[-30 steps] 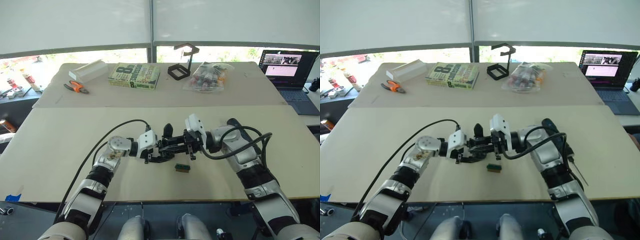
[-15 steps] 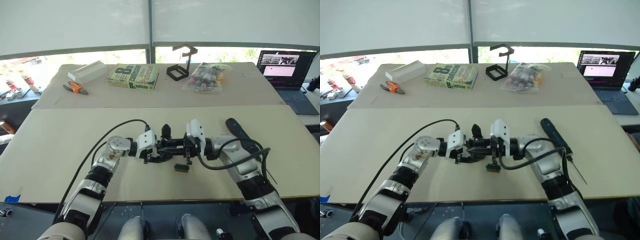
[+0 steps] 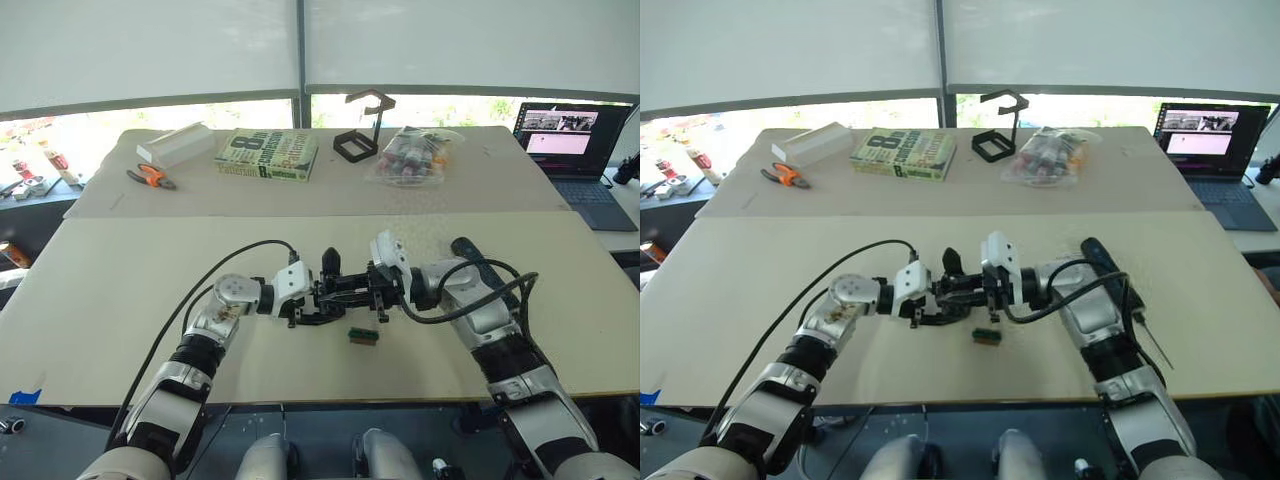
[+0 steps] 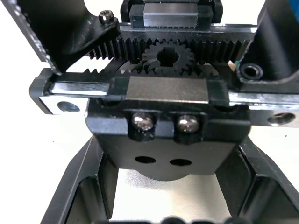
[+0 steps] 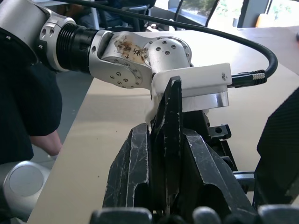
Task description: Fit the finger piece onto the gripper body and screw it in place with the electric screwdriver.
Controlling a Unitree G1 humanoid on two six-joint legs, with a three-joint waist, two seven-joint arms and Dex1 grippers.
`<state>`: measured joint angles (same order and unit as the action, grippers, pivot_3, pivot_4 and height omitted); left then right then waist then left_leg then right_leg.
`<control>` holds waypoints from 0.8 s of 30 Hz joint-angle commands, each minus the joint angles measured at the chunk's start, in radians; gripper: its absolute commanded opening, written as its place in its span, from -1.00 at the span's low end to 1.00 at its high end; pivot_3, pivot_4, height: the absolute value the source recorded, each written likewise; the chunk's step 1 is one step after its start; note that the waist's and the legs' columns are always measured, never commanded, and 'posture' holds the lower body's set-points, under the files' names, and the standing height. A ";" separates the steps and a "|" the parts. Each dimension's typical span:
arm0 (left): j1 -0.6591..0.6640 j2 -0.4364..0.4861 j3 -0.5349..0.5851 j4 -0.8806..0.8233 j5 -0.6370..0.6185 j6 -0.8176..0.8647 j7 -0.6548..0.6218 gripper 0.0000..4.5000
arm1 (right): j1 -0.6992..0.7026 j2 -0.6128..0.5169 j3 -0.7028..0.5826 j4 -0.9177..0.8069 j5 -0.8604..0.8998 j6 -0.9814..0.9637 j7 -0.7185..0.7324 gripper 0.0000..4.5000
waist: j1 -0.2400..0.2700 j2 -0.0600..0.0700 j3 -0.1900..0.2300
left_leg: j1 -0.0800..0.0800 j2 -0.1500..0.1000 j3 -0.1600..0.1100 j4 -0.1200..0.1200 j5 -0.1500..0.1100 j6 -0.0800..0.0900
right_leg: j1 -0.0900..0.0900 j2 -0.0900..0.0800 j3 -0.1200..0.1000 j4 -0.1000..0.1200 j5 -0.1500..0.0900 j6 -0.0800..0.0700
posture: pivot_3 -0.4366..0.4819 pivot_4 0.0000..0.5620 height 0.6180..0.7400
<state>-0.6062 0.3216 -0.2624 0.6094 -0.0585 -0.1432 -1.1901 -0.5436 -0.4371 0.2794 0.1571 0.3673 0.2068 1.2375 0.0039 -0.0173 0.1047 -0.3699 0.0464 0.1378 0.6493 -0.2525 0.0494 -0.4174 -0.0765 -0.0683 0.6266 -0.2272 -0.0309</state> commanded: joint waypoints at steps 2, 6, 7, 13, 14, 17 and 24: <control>-0.020 -0.014 0.000 -0.052 -0.027 -0.016 -0.036 0.04 | 0.111 -0.065 0.030 0.026 -0.093 0.110 -0.071 -0.83 | 0.003 0.000 0.000 | 0.000 0.000 0.000 0.000 0.000 0.000 | 0.000 0.000 0.000 0.000 0.000 0.000 | -0.05 -0.47 1.00; -0.029 -0.020 -0.003 -0.046 -0.026 -0.017 -0.038 0.04 | 0.102 -0.058 0.044 0.040 -0.108 0.102 -0.079 -0.83 | 0.006 0.000 0.000 | 0.000 0.000 0.000 0.000 0.000 0.001 | 0.000 0.000 0.000 -0.001 0.000 0.000 | -0.05 -0.47 1.00; -0.030 -0.020 -0.003 -0.046 -0.026 -0.016 -0.039 0.04 | 0.097 -0.056 0.047 0.044 -0.109 0.102 -0.079 -0.83 | 0.006 0.000 0.000 | 0.000 0.000 0.000 0.000 0.000 0.001 | 0.000 0.000 0.000 -0.001 0.000 0.000 | -0.05 -0.47 1.00; -0.033 -0.015 0.000 -0.048 -0.026 -0.013 -0.040 0.04 | 0.035 -0.038 0.060 0.102 -0.112 0.098 -0.079 -0.83 | 0.005 0.000 0.000 | 0.000 0.000 0.000 0.000 0.000 0.001 | 0.000 0.001 0.000 -0.001 0.000 0.000 | -0.05 -0.47 1.00; -0.033 -0.014 0.001 -0.049 -0.026 -0.013 -0.040 0.04 | 0.033 -0.041 0.059 0.103 -0.109 0.095 -0.076 -0.83 | 0.005 0.000 0.000 | 0.000 0.000 0.000 0.000 0.000 0.001 | 0.000 0.001 0.000 -0.001 0.000 0.000 | -0.05 -0.47 1.00; -0.031 -0.012 0.002 -0.052 -0.026 -0.012 -0.039 0.04 | 0.041 -0.051 0.052 0.096 -0.101 0.086 -0.068 -0.83 | 0.005 0.000 0.000 | 0.000 0.000 0.000 0.000 0.000 0.001 | 0.000 0.000 0.000 -0.001 0.000 0.000 | -0.05 -0.47 1.00; -0.026 -0.014 0.001 -0.052 -0.025 -0.012 -0.038 0.04 | 0.081 -0.069 0.028 0.021 -0.077 0.076 -0.044 -0.83 | 0.006 0.000 0.000 | -0.001 0.000 0.000 -0.001 0.000 0.001 | -0.001 0.000 0.000 -0.002 0.000 0.000 | -0.05 -0.47 1.00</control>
<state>-0.6101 0.3139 -0.2638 0.6091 -0.0564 -0.1327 -1.1936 -0.5198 -0.4634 0.2682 0.1058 0.3699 0.2384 1.2165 0.0096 -0.0175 0.1048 -0.3712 0.0464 0.1378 0.6488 -0.2529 0.0500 -0.4183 -0.0761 -0.0686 0.6250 -0.2274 -0.0308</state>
